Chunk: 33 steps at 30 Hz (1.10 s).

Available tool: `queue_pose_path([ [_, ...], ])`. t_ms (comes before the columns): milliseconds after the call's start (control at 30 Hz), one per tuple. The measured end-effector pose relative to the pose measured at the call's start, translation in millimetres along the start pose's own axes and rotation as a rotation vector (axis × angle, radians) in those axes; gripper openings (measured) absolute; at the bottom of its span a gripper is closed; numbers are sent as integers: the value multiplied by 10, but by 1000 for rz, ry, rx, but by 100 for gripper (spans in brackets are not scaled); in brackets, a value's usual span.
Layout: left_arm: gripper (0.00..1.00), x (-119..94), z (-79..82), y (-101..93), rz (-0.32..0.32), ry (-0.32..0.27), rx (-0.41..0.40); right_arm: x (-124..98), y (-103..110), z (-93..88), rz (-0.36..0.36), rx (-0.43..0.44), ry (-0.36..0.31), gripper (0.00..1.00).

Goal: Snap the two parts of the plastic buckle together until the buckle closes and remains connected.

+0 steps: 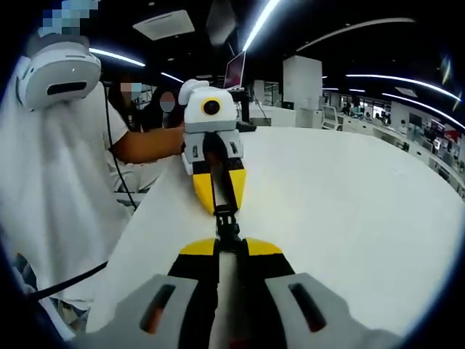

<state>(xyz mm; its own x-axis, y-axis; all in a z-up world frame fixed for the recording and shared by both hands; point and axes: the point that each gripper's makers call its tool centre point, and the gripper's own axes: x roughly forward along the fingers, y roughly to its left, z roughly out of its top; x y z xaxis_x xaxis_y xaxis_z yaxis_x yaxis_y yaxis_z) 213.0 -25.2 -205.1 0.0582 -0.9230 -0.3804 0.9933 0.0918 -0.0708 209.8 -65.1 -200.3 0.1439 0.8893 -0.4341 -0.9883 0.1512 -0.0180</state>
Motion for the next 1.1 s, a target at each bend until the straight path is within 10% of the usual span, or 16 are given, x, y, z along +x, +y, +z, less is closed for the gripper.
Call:
queue_pose_path([
  [1100, 11, 75, 30, -104, -22, 4, 23, 79, 30, 43, 10, -21, -11, 11],
])
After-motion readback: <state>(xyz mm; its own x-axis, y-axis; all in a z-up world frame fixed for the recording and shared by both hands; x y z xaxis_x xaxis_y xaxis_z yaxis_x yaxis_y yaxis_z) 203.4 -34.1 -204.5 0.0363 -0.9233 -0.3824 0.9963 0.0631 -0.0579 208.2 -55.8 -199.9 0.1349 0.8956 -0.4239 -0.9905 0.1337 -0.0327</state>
